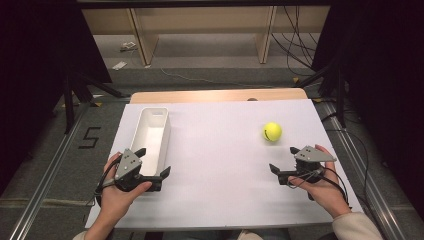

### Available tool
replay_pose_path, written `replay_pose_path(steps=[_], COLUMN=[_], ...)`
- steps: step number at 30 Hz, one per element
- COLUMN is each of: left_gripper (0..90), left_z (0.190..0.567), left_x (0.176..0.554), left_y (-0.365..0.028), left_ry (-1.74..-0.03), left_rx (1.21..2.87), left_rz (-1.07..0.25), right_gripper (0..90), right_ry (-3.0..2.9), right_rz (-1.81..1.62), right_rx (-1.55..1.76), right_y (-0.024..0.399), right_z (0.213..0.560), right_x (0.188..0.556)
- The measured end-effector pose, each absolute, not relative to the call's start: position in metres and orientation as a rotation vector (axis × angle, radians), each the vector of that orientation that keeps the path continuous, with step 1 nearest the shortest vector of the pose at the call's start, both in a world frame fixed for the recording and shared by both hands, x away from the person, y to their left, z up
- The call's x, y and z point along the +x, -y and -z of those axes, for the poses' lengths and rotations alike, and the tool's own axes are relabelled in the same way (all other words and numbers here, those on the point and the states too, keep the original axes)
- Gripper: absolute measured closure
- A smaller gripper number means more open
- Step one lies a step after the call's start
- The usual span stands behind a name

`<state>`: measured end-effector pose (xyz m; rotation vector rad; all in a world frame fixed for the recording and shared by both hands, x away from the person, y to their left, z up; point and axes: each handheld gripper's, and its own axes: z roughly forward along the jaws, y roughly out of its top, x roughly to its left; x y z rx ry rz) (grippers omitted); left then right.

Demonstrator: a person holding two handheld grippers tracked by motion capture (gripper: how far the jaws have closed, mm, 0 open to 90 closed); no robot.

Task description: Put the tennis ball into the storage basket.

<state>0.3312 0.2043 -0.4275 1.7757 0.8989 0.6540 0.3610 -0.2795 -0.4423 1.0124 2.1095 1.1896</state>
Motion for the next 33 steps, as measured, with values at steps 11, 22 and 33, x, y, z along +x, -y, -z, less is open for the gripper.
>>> replay_pose_path(steps=[11,22,33], left_gripper=[0.0,0.0,0.0], left_z=[0.427,0.427,0.426], left_x=[0.331,0.330,0.330], left_y=[-0.205,-0.205,-0.205], left_ry=[-0.896,-0.901,-0.901], left_rx=[1.775,1.773,1.772], left_rz=[-0.659,-0.664,-0.666], right_gripper=[6.9,6.9,3.9], right_ry=[-2.103,-2.059,-2.103], right_rz=[-1.183,-1.183,-1.175], right_rx=[1.020,1.047,1.015], right_y=[0.279,0.278,0.263], right_z=[0.441,0.440,0.436], right_x=[0.361,0.376,0.394])
